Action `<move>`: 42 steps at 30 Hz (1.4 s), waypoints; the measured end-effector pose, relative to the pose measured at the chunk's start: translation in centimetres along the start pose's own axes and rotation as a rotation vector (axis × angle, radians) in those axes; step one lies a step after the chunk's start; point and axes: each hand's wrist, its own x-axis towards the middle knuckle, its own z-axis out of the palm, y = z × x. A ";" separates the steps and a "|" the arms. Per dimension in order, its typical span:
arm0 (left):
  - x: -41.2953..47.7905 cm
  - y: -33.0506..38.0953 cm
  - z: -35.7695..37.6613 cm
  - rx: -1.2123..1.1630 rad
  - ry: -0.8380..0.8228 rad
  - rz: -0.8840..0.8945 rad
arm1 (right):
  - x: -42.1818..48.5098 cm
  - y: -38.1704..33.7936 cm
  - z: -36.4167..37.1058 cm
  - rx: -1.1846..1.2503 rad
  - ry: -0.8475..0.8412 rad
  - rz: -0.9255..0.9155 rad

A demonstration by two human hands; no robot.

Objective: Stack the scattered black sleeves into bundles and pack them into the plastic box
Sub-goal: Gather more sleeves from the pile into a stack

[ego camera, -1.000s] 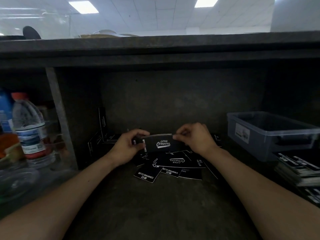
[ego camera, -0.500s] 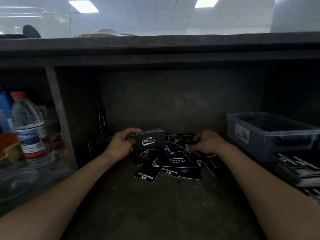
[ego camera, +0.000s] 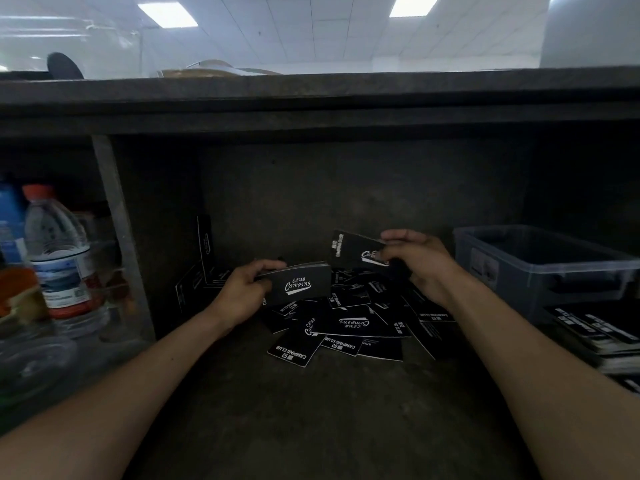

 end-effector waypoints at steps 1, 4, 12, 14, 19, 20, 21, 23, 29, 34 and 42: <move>-0.1 0.2 0.0 -0.010 -0.017 -0.009 | -0.1 0.3 0.3 -0.007 -0.057 0.014; -0.7 0.9 0.2 0.017 -0.116 0.008 | -0.8 2.2 1.8 -0.175 -0.238 0.014; -0.9 0.9 1.0 0.080 -0.065 0.115 | 0.4 2.8 2.0 -0.578 0.188 -0.235; -0.6 0.7 0.7 0.080 -0.044 0.092 | 0.2 3.1 0.7 -1.076 0.169 -0.075; -0.6 0.8 0.6 0.066 -0.044 0.058 | 0.3 3.4 0.0 -1.212 0.017 0.161; -0.6 0.8 0.6 0.087 -0.069 0.070 | 0.4 3.2 0.1 -1.163 0.001 0.156; -0.7 0.7 0.6 0.112 -0.089 0.086 | 0.5 3.0 0.2 -1.129 -0.022 0.148; -0.6 0.5 0.6 0.140 -0.092 0.103 | 0.1 2.4 0.3 -1.101 -0.044 0.150; -0.4 0.6 0.4 0.107 -0.008 0.092 | -0.1 2.3 -0.2 -1.139 0.000 0.164; -0.3 0.3 0.5 0.115 -0.034 0.074 | 0.0 2.5 -0.3 -0.904 -0.111 0.166; -0.3 0.5 0.3 0.060 -0.019 0.011 | 0.5 1.0 0.2 -0.152 0.072 -0.085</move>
